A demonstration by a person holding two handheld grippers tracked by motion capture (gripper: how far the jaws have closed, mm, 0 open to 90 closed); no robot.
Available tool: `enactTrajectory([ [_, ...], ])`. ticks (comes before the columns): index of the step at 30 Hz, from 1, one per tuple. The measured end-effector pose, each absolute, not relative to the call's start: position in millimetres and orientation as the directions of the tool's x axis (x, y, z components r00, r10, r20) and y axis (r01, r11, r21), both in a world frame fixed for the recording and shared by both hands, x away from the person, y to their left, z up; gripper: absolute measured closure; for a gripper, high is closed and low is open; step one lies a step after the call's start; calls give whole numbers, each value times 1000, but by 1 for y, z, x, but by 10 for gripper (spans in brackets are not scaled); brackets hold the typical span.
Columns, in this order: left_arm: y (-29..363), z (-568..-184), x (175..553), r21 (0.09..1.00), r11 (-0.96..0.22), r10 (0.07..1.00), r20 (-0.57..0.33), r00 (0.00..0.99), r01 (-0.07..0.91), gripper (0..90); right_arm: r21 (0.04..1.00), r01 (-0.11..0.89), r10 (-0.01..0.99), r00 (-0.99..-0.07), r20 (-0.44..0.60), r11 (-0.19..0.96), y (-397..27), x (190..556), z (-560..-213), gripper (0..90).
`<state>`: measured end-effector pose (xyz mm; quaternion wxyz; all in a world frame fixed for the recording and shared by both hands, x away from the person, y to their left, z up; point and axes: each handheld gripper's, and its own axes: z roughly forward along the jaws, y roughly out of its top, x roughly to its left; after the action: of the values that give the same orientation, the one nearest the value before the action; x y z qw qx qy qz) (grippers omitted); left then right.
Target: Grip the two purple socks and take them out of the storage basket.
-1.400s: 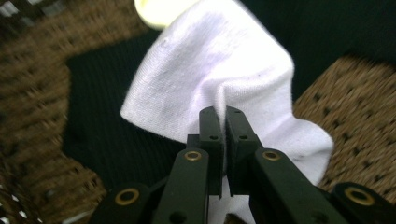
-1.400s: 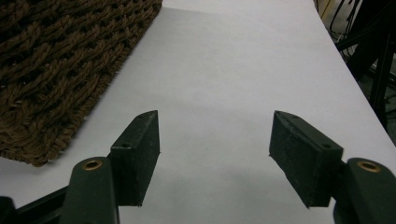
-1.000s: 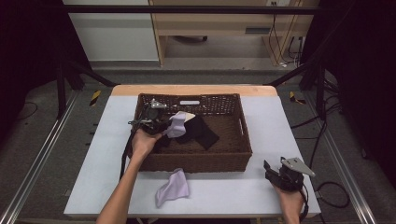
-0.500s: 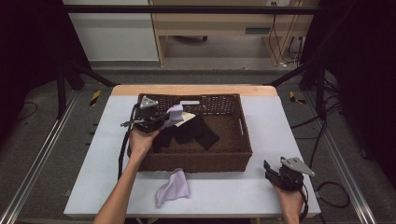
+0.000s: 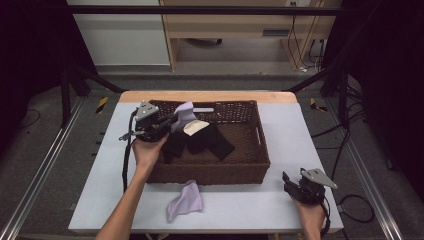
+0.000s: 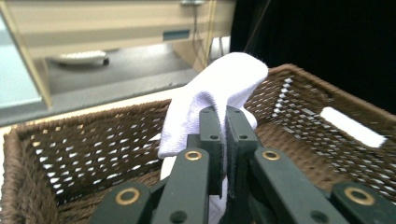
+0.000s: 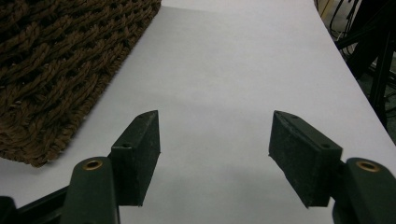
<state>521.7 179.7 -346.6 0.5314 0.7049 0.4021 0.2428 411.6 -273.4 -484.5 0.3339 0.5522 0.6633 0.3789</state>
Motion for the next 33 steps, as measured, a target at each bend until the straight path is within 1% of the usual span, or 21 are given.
enactTrajectory([
  [3, 182, -340, 511, 954, -108, 813, -77, 577, 280, 859, 871, 480, 986, -166, -23, 102, -273, 412, -485, 343],
  [4, 183, -334, 501, 961, -100, 803, -75, 592, 258, 859, 871, 480, 986, -167, -24, 103, -273, 412, -485, 345],
  [8, 186, -324, 482, 971, -91, 778, -69, 625, 220, 859, 871, 480, 986, -166, -25, 103, -273, 412, -485, 348],
  [14, 191, -312, 446, 979, -120, 738, -22, 674, 163, 858, 873, 477, 986, -167, -25, 103, -273, 411, -485, 348],
  [20, 200, -310, 422, 981, -133, 716, -5, 698, 143, 858, 874, 476, 986, -165, -23, 100, -273, 411, -485, 347],
  [33, 210, -324, 375, 980, -160, 664, 20, 747, 116, 858, 876, 472, 986, -164, -29, 104, -273, 411, -485, 346],
])
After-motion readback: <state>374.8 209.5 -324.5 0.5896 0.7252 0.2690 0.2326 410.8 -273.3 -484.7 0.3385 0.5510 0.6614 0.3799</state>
